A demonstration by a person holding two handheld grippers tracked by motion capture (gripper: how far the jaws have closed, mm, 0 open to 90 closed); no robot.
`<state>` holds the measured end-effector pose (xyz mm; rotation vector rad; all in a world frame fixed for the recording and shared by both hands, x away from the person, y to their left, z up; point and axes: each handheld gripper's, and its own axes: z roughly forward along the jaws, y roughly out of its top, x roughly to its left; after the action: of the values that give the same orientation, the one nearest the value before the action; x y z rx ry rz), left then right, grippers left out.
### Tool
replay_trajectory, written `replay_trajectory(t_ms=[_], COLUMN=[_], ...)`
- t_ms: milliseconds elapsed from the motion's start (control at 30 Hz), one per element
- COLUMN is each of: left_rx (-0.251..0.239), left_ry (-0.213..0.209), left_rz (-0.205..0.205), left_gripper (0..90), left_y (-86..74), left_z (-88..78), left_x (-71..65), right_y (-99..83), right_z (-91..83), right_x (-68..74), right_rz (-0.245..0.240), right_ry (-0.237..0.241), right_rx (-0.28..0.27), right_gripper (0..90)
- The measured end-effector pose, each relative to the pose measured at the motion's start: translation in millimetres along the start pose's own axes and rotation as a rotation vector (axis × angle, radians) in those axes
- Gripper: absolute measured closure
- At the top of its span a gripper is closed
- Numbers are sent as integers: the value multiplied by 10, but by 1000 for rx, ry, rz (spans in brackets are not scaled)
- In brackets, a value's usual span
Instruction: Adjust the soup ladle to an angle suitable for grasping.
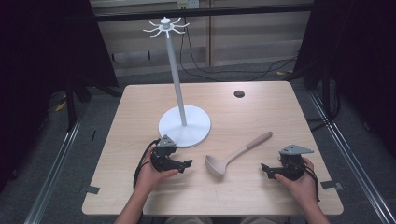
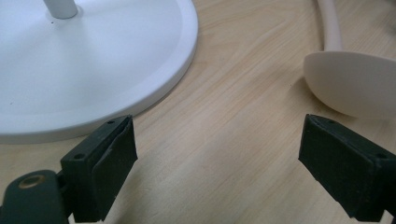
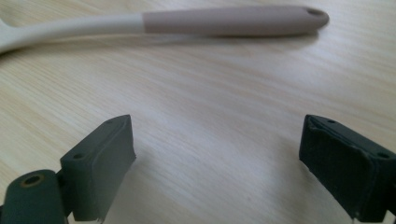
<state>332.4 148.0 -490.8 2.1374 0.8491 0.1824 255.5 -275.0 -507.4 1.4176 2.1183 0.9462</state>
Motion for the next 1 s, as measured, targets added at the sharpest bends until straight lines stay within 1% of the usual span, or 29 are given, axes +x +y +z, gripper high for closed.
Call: replay_trajectory(t_ms=[67, 100, 133, 167, 200, 233, 267, 300, 367, 400, 433, 467, 500, 533, 567, 600, 633, 667, 700, 733, 767, 800, 833, 867, 900, 933, 967, 1000], left_rx=[0, 0, 1, 1, 2, -4, -2, 0, -5, -3, -3, -6, -4, -4, -7, -7, -7, -4, -6, -6, -6, -8, -10, -13, -11, -16, -14, -14], left_ry=[5, 5, 2, 6, 10, 12, 14, 14, 21, 24, 24, 27, 28, 32, 38, 36, 36, 43, 46, 49, 49, 56, 60, 64, 69, 74, 80, 80], left_rz=[1, 1, 6, 2, 3, -1, -1, 4, -7, -4, -4, -11, -6, -11, -12, -18, -18, -17, -22, -21, -21, -30, -35, -38, -35, -48, -49, -49], left_gripper=[111, 111, 111, 111, 111, 111, 111, 111, 111, 111, 112, 112, 112, 112, 113, 113, 113, 113, 113, 113, 114, 114, 114, 114, 114, 115, 115, 115], left_y=[-11, -11, -19, -22, -35, -45, -50, -55, -71, -78, -78, -88, -93, -113, -123, -134, -134, -149, -158, -182, -182, -199, -209, -225, -233, -256, -266, -266], left_z=[-13, -13, -23, -29, -48, -55, -63, -75, -93, -104, -104, -117, -126, -149, -159, -169, -169, -188, -199, -231, -231, -252, -265, -287, -304, -336, -353, -353], left_x=[0, 0, 2, -3, -6, -6, -4, 3, 7, 13, 13, 14, 19, 22, 26, 24, 24, 29, 29, 42, 42, 46, 51, 63, 74, 89, 96, 96], right_y=[35, 35, 79, 79, 107, 122, 142, 155, 187, 203, 203, 247, 264, 286, 306, 324, 324, 339, 354, 372, 372, 388, 388, 410, 410, 439, 452, 452], right_z=[10, 10, 18, 18, 27, 31, 43, 50, 70, 80, 80, 97, 102, 111, 127, 143, 143, 159, 185, 223, 223, 264, 264, 294, 294, 310, 318, 318], right_x=[34, 34, 90, 90, 125, 153, 178, 195, 248, 280, 280, 354, 385, 420, 455, 489, 489, 520, 557, 613, 613, 662, 662, 711, 711, 767, 790, 790], right_rz=[-16, -16, -29, -29, -47, -51, -68, -75, -83, -82, -82, -124, -138, -163, -182, -197, -197, -209, -223, -241, -241, -263, -263, -279, -279, -292, -298, -298], right_ry=[19, 19, 41, 41, 57, 65, 77, 89, 117, 138, 138, 167, 172, 180, 196, 209, 209, 223, 240, 267, 267, 296, 296, 340, 340, 356, 366, 366], right_rx=[-14, -14, -15, -15, -23, -25, -30, -34, -38, -41, -41, -53, -55, -56, -61, -63, -63, -60, -59, -50, -50, -44, -44, -41, -41, -46, -48, -48], right_gripper=[105, 105, 107, 107, 120, 127, 137, 146, 164, 185, 185, 236, 250, 263, 272, 289, 289, 307, 341, 406, 406, 486, 486, 566, 566, 641, 666, 666])
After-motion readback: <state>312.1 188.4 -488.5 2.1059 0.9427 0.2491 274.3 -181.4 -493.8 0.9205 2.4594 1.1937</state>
